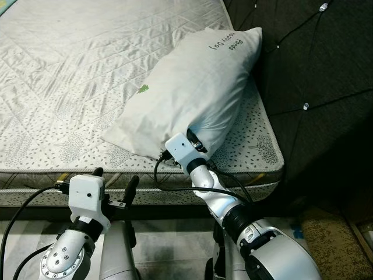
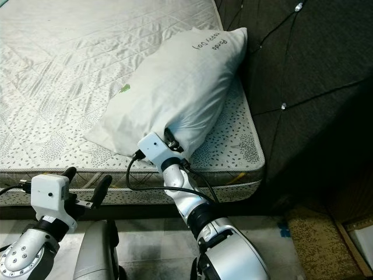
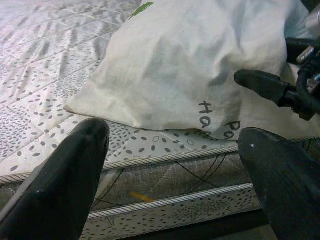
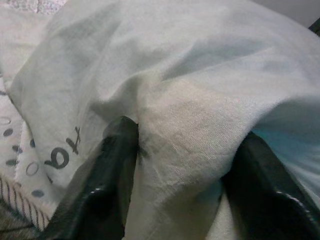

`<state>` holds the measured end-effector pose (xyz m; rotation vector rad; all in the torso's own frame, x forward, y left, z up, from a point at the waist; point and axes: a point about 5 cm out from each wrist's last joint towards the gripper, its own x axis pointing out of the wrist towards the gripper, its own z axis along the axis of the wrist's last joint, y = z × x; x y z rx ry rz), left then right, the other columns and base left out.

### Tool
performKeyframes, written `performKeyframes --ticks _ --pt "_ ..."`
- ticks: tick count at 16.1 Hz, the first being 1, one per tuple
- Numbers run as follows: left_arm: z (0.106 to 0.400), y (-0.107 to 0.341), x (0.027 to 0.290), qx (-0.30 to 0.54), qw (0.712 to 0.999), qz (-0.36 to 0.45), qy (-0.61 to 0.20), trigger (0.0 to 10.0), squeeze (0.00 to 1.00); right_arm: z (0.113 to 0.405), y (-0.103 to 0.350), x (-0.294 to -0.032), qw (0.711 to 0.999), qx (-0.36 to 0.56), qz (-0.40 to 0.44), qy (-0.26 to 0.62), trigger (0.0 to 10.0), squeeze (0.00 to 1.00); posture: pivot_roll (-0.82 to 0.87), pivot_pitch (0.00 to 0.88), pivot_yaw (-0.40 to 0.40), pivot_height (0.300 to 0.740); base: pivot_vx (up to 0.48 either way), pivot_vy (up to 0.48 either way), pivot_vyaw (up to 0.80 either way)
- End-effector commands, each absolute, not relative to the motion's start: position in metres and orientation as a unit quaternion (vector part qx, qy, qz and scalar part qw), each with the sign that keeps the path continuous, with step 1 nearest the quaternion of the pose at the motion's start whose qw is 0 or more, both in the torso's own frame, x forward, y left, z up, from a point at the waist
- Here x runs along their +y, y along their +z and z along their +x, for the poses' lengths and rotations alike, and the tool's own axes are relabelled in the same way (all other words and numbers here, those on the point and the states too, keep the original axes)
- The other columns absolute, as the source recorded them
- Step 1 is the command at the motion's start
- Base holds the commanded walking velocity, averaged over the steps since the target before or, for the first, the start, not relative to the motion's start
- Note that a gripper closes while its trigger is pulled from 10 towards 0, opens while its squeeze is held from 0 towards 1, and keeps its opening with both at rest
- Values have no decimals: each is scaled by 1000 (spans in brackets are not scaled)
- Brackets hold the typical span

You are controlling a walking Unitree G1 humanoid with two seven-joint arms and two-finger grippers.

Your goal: Clean up the room

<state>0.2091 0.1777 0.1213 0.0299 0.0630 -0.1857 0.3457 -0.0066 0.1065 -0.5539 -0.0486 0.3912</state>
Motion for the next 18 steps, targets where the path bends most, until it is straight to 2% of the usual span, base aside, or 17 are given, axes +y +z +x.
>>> performKeyframes --ticks 1,18 --pt "208 118 178 38 995 20 -91 10000 0 339 111 15 937 -39 -265 226 0 0 105 128 -31 556 0 0 0" --pt "208 120 175 28 996 17 -88 10000 0 340 99 1 955 16 -181 236 0 0 109 129 -42 556 0 0 0"
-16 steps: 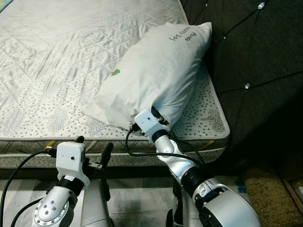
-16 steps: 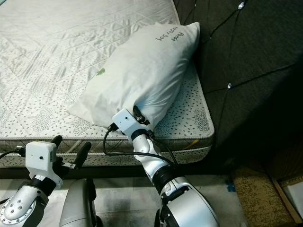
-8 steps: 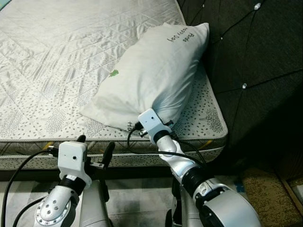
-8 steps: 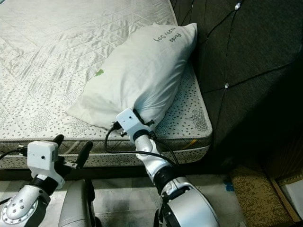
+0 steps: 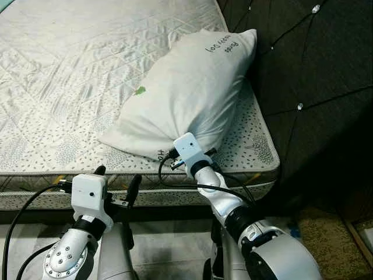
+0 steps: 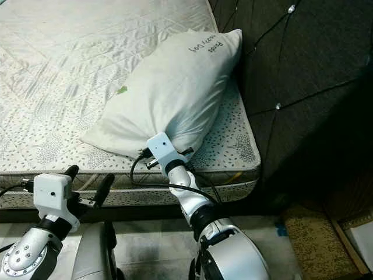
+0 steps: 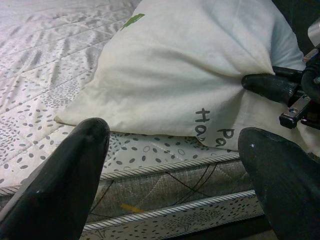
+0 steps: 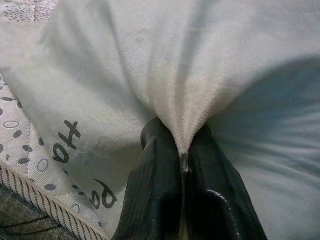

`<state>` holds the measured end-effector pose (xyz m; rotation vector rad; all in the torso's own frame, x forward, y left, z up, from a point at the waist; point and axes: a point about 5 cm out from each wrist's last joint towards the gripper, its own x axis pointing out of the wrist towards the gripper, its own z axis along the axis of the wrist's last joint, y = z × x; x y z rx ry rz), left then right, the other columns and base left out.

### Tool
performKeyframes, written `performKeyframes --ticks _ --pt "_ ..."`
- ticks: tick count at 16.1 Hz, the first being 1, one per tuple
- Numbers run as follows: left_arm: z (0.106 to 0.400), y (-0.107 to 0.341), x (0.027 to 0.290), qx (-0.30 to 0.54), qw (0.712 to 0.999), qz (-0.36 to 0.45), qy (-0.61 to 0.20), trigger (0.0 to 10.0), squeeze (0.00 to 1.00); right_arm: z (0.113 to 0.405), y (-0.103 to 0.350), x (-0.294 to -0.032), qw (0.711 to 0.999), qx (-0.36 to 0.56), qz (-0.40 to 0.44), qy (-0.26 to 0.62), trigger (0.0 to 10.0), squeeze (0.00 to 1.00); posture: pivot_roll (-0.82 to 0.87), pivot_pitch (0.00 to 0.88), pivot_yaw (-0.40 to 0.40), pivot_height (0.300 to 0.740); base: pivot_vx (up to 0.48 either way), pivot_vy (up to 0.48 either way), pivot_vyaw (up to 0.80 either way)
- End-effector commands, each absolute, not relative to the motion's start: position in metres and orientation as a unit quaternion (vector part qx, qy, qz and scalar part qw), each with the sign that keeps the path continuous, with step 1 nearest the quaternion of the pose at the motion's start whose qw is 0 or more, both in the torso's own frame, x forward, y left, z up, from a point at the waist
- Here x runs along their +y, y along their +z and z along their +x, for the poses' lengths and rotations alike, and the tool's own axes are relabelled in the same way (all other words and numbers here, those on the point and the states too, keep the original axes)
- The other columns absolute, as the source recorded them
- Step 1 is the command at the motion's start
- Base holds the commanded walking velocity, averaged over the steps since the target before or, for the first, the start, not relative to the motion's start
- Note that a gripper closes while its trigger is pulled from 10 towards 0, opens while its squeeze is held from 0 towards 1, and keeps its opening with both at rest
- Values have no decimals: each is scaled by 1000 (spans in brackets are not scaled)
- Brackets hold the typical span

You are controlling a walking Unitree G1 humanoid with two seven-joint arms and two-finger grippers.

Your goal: Clean up the room

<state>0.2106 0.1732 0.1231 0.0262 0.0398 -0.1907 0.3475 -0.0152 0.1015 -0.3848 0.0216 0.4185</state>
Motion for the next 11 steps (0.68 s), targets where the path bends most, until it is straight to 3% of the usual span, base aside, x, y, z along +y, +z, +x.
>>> performKeyframes --ticks 1,4,8,9,11 --pt "208 120 176 28 996 17 -88 10000 0 344 102 -4 956 17 -169 240 0 0 109 129 -42 556 0 0 0" --pt "207 120 177 29 996 19 -86 10000 0 364 115 -44 963 2 -180 201 0 0 115 134 -38 556 0 0 0" --pt "211 121 181 27 996 24 -85 10000 0 389 139 -121 968 0 -225 113 0 0 108 133 -24 556 0 0 0" --pt "212 122 182 26 996 25 -86 10000 0 395 151 -151 970 1 -232 74 0 0 107 129 -20 556 0 0 0" --pt "213 122 182 25 996 27 -86 10000 0 397 162 -178 971 0 -235 40 0 0 105 128 -20 556 0 0 0"
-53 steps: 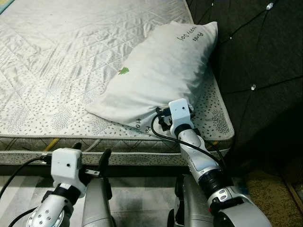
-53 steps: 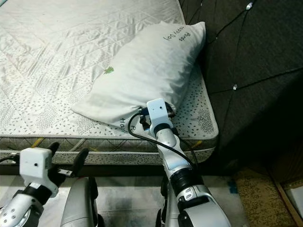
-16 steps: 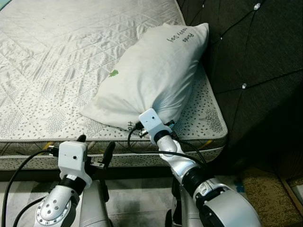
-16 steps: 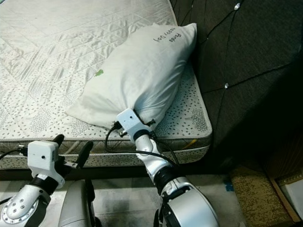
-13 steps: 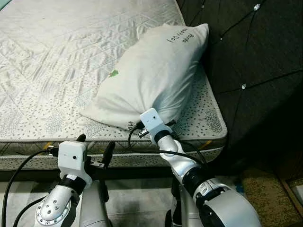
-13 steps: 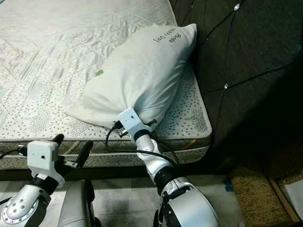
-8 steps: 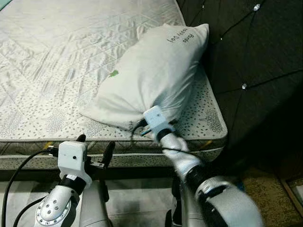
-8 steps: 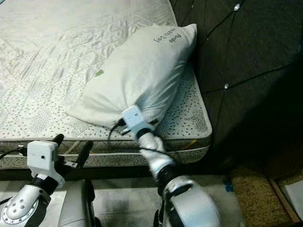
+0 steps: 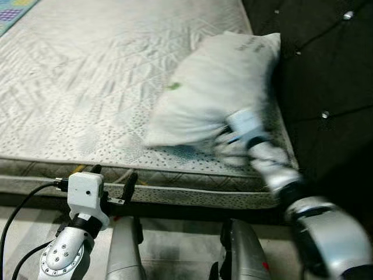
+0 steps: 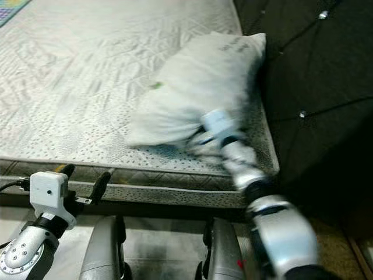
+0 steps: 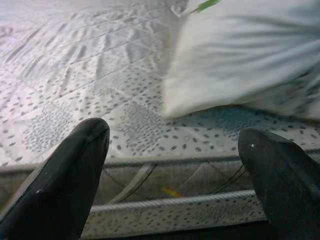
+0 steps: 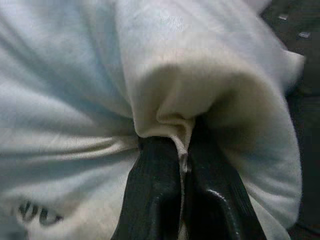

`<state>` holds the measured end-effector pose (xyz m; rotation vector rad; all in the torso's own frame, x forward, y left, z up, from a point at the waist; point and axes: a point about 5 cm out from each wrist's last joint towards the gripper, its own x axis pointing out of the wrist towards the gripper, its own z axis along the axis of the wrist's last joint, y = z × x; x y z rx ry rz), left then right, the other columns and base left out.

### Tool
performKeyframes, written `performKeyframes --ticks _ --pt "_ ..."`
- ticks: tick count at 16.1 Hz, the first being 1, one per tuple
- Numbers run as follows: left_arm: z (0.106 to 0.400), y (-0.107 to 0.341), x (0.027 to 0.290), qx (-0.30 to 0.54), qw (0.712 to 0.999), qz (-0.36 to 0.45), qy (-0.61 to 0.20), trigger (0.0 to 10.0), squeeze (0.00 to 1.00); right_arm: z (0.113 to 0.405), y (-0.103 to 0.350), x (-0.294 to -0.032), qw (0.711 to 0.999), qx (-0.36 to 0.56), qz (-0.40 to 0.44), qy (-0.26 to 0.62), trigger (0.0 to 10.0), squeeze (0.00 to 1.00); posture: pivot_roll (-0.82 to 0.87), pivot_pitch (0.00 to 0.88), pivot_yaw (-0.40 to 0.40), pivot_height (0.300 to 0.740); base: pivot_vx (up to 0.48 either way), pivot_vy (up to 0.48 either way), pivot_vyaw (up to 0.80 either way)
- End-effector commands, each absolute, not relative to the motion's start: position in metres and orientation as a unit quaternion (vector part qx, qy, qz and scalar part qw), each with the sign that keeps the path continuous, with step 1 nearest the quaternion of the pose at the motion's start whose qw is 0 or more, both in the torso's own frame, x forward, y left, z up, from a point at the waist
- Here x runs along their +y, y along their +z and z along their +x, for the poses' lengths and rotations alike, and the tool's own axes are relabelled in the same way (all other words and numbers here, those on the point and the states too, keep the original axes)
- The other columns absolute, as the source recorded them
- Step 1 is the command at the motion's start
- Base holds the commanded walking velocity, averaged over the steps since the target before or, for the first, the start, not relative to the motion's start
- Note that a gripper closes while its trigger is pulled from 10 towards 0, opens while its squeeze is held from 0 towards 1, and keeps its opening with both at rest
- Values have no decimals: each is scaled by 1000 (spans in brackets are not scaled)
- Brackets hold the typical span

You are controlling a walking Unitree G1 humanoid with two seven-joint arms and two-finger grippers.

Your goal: Clean up the room

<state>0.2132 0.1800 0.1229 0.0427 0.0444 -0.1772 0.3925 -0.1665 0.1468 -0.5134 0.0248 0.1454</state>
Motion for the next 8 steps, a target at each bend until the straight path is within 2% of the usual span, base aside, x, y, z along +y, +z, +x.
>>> performKeyframes --ticks 1,3,5,8 --pt "214 123 183 24 996 28 -86 10000 0 397 173 -211 970 -3 -241 -4 0 0 100 127 -13 556 0 0 0" --pt "215 123 182 24 995 28 -89 10000 0 393 187 -245 966 -13 -255 -52 0 0 92 123 -4 556 0 0 0" --pt "217 122 182 23 995 28 -91 10000 0 390 197 -263 961 -21 -262 -81 0 0 83 118 4 556 0 0 0" --pt "224 123 181 18 995 30 -98 10000 0 379 216 -304 954 -21 -267 -136 0 0 69 105 13 556 0 0 0"
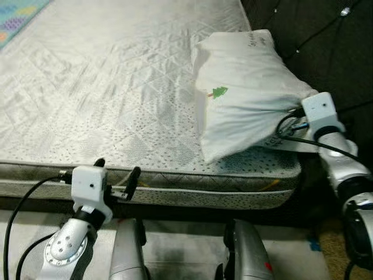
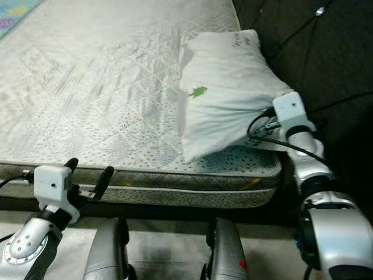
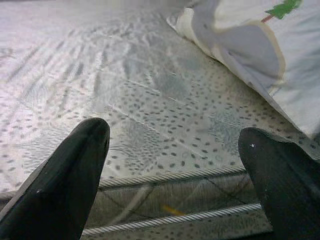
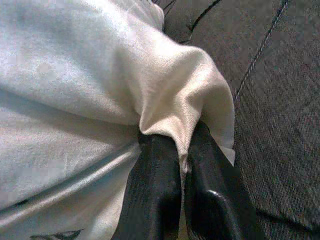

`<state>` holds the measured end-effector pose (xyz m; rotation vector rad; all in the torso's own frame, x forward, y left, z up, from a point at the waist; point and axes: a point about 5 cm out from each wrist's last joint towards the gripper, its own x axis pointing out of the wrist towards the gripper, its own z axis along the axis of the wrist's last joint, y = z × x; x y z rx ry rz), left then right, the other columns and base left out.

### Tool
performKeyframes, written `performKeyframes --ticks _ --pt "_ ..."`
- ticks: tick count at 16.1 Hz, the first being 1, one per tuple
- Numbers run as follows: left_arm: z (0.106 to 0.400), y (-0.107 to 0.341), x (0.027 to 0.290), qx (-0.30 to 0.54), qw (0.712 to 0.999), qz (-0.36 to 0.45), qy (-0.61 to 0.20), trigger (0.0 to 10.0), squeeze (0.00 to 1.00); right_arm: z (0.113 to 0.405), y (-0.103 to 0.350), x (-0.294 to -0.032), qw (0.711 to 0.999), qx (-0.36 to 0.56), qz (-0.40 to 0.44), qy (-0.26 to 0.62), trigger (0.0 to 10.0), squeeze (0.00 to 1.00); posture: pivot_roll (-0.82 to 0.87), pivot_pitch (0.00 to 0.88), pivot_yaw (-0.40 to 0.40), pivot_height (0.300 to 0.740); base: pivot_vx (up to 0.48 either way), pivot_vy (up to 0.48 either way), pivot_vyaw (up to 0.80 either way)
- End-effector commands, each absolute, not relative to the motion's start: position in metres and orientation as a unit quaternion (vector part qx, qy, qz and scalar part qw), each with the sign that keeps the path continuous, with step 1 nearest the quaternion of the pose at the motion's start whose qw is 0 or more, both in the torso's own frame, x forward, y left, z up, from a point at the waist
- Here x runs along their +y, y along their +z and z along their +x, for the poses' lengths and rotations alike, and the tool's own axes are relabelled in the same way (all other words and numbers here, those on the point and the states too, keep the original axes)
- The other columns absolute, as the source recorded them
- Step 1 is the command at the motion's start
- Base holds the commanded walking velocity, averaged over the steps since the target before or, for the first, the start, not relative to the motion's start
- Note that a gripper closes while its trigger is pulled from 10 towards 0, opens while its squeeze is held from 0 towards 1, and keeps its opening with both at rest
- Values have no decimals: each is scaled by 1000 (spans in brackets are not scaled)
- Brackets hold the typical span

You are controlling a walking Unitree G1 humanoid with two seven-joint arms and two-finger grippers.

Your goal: Clean up the room

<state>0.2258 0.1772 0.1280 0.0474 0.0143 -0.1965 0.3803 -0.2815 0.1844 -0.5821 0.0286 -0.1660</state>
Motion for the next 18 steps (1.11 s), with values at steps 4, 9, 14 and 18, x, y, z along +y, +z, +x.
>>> performKeyframes --ticks 4,9,14,18 --pt "227 123 181 15 995 30 -97 10000 0 372 187 -299 960 -3 -259 -107 0 0 67 98 11 556 0 0 0" --pt "229 121 181 14 994 31 -103 10000 0 340 119 -283 972 17 -217 -91 0 0 52 92 23 556 0 0 0" --pt "229 121 179 12 994 29 -106 10000 0 318 96 -280 975 24 -188 -112 0 0 46 92 20 556 0 0 0" --pt "228 122 180 10 994 30 -105 10000 0 302 90 -282 976 28 -179 -124 0 0 44 94 23 556 0 0 0"
